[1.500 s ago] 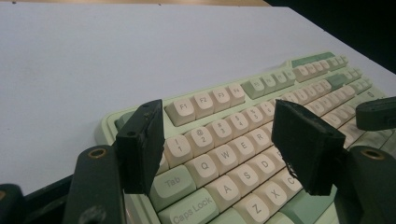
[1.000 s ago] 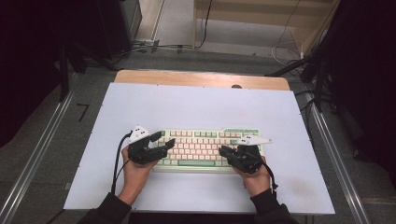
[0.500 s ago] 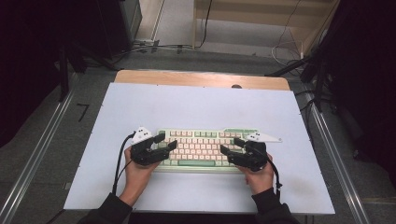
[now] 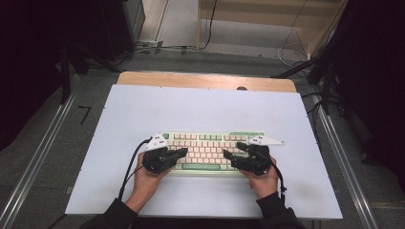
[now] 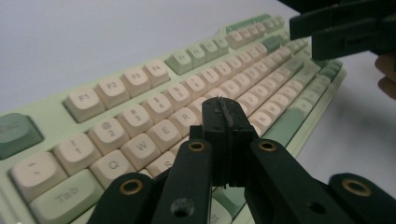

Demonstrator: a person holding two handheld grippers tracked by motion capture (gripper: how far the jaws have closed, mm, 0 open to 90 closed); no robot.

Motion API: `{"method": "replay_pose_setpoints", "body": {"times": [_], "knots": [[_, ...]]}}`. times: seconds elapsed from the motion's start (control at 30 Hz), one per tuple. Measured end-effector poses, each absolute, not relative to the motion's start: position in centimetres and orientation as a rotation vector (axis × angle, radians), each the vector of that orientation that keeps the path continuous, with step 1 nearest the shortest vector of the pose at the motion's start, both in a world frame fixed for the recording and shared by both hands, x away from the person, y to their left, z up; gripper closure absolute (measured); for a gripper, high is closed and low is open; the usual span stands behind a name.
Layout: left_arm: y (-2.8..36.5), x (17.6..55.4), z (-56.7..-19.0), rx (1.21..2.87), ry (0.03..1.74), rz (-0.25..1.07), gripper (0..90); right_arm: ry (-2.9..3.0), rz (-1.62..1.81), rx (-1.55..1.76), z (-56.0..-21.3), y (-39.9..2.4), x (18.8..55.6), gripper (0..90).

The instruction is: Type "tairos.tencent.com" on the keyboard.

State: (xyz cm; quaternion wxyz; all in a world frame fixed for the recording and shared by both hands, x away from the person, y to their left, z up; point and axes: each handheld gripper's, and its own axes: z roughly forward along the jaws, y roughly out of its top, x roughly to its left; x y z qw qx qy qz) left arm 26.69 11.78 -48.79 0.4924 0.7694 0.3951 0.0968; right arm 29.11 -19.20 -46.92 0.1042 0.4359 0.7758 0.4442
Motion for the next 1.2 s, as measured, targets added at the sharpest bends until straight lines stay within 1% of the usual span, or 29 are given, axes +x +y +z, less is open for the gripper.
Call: {"method": "replay_pose_setpoints", "body": {"times": [0.13,0.4,0.67,0.8,0.93,0.97,1.0,1.03,1.1,1.2], "knots": [[11.0,26.7,-49.1,1.909,0.949,0.228,90.0,2.294,1.310,1.282,-46.9,-19.1,29.0,30.4],[10.9,26.8,-49.3,1.924,0.958,0.226,90.0,2.299,1.315,1.278,-46.9,-18.9,29.0,30.5],[10.5,27.0,-49.8,1.993,0.981,0.206,90.0,2.303,1.310,1.279,-46.9,-18.9,29.0,30.5],[10.6,26.9,-49.6,1.981,0.973,0.213,89.8,2.303,1.310,1.280,-46.9,-18.9,29.0,30.5],[11.4,26.7,-48.7,1.855,0.975,0.256,62.1,2.298,1.317,1.278,-46.9,-19.0,29.0,30.5],[11.6,26.6,-48.4,1.822,0.985,0.286,54.3,2.298,1.316,1.279,-46.9,-19.0,29.0,30.5],[11.8,26.6,-48.3,1.797,0.999,0.312,43.6,2.298,1.317,1.283,-46.9,-19.0,29.0,30.5],[12.1,26.6,-48.2,1.774,1.007,0.319,38.8,2.299,1.312,1.286,-46.9,-19.0,29.0,30.5],[12.6,26.7,-48.2,1.736,1.040,0.333,32.7,2.298,1.313,1.284,-46.9,-19.0,29.0,30.5],[13.0,26.9,-48.3,1.717,1.072,0.340,29.0,2.301,1.310,1.282,-46.9,-19.0,29.0,30.5]]}}
